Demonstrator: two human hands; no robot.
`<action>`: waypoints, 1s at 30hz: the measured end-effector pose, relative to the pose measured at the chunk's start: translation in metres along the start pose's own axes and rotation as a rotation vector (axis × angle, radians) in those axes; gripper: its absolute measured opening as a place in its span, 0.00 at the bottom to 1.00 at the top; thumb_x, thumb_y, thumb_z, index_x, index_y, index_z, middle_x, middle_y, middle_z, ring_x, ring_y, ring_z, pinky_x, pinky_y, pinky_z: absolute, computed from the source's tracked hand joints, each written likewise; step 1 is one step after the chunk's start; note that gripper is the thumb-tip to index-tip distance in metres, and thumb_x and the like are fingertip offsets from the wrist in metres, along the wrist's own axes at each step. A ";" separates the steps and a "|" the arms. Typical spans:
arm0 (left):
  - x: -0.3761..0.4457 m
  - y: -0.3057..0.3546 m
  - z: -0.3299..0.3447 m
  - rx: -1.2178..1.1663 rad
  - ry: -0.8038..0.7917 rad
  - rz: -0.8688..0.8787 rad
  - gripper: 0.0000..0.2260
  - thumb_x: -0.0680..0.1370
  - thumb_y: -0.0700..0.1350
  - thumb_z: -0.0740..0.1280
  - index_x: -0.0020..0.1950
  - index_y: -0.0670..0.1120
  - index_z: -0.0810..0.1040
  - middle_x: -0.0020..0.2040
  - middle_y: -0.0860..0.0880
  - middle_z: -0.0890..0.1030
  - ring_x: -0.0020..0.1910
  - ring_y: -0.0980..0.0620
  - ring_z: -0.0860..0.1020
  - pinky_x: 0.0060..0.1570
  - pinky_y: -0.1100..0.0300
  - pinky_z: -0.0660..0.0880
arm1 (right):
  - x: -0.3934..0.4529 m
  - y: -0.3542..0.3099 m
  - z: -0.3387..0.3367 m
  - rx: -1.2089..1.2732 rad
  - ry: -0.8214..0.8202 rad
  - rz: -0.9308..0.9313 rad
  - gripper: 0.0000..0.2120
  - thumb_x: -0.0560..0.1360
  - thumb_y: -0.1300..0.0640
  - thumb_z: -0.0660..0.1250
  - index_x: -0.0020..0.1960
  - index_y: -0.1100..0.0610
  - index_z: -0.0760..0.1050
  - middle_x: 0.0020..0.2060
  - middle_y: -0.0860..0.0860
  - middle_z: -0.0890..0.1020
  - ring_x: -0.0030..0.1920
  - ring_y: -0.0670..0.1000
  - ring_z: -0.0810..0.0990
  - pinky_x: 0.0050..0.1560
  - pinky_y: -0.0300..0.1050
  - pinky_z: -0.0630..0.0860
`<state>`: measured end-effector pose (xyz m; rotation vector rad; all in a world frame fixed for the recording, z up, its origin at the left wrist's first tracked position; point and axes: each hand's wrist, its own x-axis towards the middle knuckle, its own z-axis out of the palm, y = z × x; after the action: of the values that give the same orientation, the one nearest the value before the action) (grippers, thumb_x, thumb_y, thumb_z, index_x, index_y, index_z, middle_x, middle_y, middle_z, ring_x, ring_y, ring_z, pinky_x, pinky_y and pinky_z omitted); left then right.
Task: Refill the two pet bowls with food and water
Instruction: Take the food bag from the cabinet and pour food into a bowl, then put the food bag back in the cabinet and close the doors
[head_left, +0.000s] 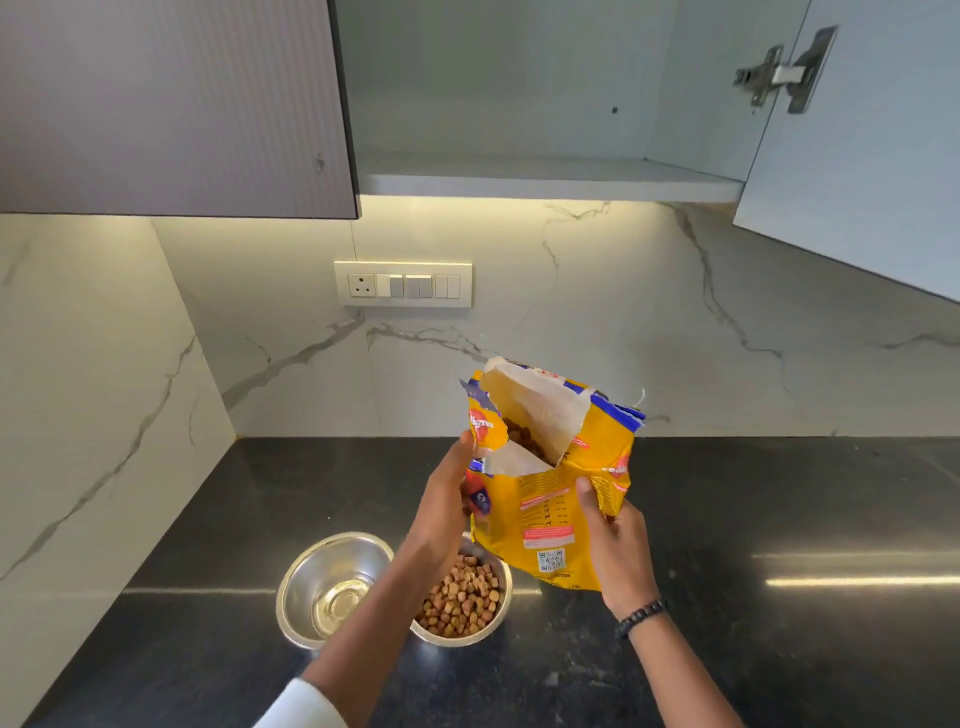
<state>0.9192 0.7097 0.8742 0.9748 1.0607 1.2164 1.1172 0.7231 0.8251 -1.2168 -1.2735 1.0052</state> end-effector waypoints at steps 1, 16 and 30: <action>0.000 0.003 -0.003 0.039 -0.031 0.020 0.20 0.78 0.68 0.56 0.59 0.64 0.81 0.59 0.52 0.85 0.57 0.51 0.83 0.46 0.61 0.81 | 0.002 -0.004 0.002 0.016 -0.002 -0.002 0.18 0.76 0.39 0.62 0.52 0.51 0.80 0.44 0.46 0.87 0.44 0.47 0.87 0.43 0.43 0.83; 0.041 0.066 -0.014 0.081 0.165 0.326 0.31 0.64 0.56 0.80 0.65 0.60 0.75 0.57 0.53 0.85 0.54 0.50 0.84 0.55 0.43 0.81 | 0.040 -0.096 0.018 0.276 -0.209 0.012 0.20 0.75 0.41 0.67 0.64 0.50 0.78 0.57 0.52 0.85 0.57 0.56 0.84 0.60 0.65 0.77; 0.037 0.225 0.060 0.088 0.112 0.546 0.19 0.65 0.61 0.74 0.54 0.61 0.77 0.49 0.58 0.85 0.47 0.52 0.85 0.45 0.53 0.84 | 0.064 -0.262 0.000 -0.077 -0.078 -0.396 0.15 0.68 0.32 0.71 0.53 0.30 0.77 0.47 0.38 0.86 0.47 0.41 0.85 0.50 0.48 0.81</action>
<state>0.9267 0.7687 1.1020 1.3310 0.9689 1.6926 1.0962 0.7529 1.0918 -0.9372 -1.5526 0.7247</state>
